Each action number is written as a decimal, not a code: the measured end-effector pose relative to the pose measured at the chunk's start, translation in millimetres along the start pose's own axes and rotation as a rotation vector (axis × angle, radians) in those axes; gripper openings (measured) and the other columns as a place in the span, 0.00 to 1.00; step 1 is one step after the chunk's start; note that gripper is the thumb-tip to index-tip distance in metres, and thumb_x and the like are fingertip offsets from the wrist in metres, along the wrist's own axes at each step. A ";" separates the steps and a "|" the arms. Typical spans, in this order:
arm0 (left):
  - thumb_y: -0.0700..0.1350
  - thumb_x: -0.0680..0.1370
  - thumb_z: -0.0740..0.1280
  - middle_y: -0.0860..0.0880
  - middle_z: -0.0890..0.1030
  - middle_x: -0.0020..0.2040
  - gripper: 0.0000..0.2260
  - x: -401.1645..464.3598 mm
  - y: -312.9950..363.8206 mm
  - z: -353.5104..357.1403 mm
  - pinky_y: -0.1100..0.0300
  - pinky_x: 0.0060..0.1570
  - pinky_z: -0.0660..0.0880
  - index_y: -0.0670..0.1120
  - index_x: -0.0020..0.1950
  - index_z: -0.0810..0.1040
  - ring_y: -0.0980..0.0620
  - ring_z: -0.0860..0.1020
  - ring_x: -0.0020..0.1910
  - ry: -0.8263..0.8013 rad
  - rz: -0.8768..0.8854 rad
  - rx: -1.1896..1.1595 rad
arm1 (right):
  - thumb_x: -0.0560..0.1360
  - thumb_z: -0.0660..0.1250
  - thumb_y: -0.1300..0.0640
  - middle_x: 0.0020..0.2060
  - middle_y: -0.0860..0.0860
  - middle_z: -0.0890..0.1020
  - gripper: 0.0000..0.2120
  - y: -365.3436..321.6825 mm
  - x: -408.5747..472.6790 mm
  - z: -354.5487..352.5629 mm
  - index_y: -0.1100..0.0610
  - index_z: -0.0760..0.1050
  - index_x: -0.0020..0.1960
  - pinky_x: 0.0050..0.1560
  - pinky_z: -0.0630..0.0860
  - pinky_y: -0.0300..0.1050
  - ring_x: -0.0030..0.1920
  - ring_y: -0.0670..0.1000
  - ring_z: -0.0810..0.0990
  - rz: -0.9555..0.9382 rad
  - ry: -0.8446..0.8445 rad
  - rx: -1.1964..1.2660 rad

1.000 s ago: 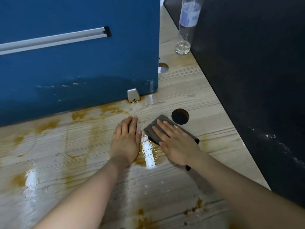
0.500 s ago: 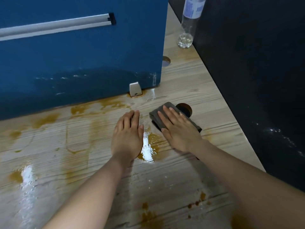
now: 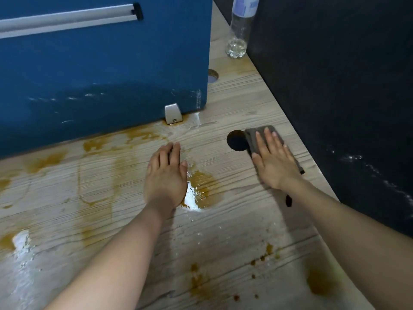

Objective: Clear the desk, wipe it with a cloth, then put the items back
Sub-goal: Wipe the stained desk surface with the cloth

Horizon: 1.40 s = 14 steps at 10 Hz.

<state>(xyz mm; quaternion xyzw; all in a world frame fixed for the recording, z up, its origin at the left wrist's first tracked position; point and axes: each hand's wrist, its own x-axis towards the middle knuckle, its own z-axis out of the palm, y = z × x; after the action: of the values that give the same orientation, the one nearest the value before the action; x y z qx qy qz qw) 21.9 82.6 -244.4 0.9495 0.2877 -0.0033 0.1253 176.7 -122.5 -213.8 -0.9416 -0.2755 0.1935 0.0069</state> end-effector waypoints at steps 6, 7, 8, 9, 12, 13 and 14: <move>0.54 0.82 0.44 0.48 0.55 0.76 0.24 -0.8 -2.9 2.4 0.53 0.74 0.50 0.49 0.78 0.49 0.48 0.53 0.74 0.021 0.024 0.003 | 0.80 0.35 0.43 0.73 0.50 0.30 0.27 -45.3 -28.2 23.6 0.50 0.30 0.75 0.72 0.32 0.46 0.73 0.49 0.30 -0.068 0.081 0.047; 0.54 0.82 0.43 0.49 0.54 0.76 0.24 -0.5 -2.2 1.6 0.53 0.74 0.50 0.49 0.78 0.48 0.48 0.53 0.74 0.010 0.023 -0.008 | 0.76 0.29 0.40 0.72 0.48 0.29 0.28 -41.3 -47.4 30.1 0.48 0.28 0.73 0.70 0.31 0.44 0.72 0.46 0.28 -0.193 0.056 -0.001; 0.53 0.82 0.44 0.49 0.55 0.76 0.24 0.0 -1.8 1.8 0.54 0.74 0.49 0.49 0.78 0.48 0.48 0.52 0.74 0.012 0.023 -0.008 | 0.81 0.35 0.43 0.74 0.50 0.31 0.26 -17.6 -14.0 15.7 0.49 0.30 0.74 0.72 0.33 0.46 0.73 0.48 0.31 -0.037 0.063 -0.012; 0.53 0.83 0.44 0.49 0.55 0.76 0.23 0.6 -1.8 1.9 0.54 0.74 0.50 0.49 0.78 0.49 0.48 0.53 0.74 0.028 0.023 -0.007 | 0.82 0.39 0.46 0.75 0.52 0.34 0.27 -4.4 14.1 3.8 0.51 0.33 0.76 0.74 0.36 0.49 0.75 0.49 0.33 0.149 0.094 0.039; 0.54 0.82 0.44 0.47 0.56 0.76 0.24 1.8 -2.4 2.8 0.52 0.74 0.51 0.49 0.78 0.51 0.46 0.53 0.74 0.010 0.021 -0.007 | 0.78 0.32 0.42 0.73 0.47 0.31 0.26 -38.6 -52.4 37.4 0.47 0.31 0.74 0.70 0.31 0.44 0.72 0.46 0.30 -0.239 0.110 -0.010; 0.55 0.82 0.43 0.47 0.55 0.76 0.24 3.3 -4.5 3.2 0.52 0.74 0.49 0.49 0.78 0.50 0.46 0.52 0.74 -0.023 0.026 0.003 | 0.82 0.37 0.45 0.75 0.49 0.34 0.25 -1.7 -18.6 17.5 0.49 0.34 0.76 0.72 0.34 0.46 0.74 0.47 0.33 0.013 0.121 0.049; 0.54 0.82 0.44 0.45 0.55 0.76 0.25 6.5 -6.0 -0.2 0.51 0.74 0.49 0.47 0.78 0.50 0.46 0.52 0.74 -0.066 0.031 0.000 | 0.82 0.38 0.46 0.75 0.51 0.34 0.26 8.9 -15.1 16.3 0.51 0.33 0.76 0.71 0.33 0.46 0.75 0.49 0.33 0.098 0.108 0.038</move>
<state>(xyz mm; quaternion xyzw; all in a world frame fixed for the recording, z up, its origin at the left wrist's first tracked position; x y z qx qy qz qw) 24.1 91.0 -246.2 0.9532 0.2685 -0.0327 0.1348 163.6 -139.4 -224.5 -0.9627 -0.2245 0.1477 0.0301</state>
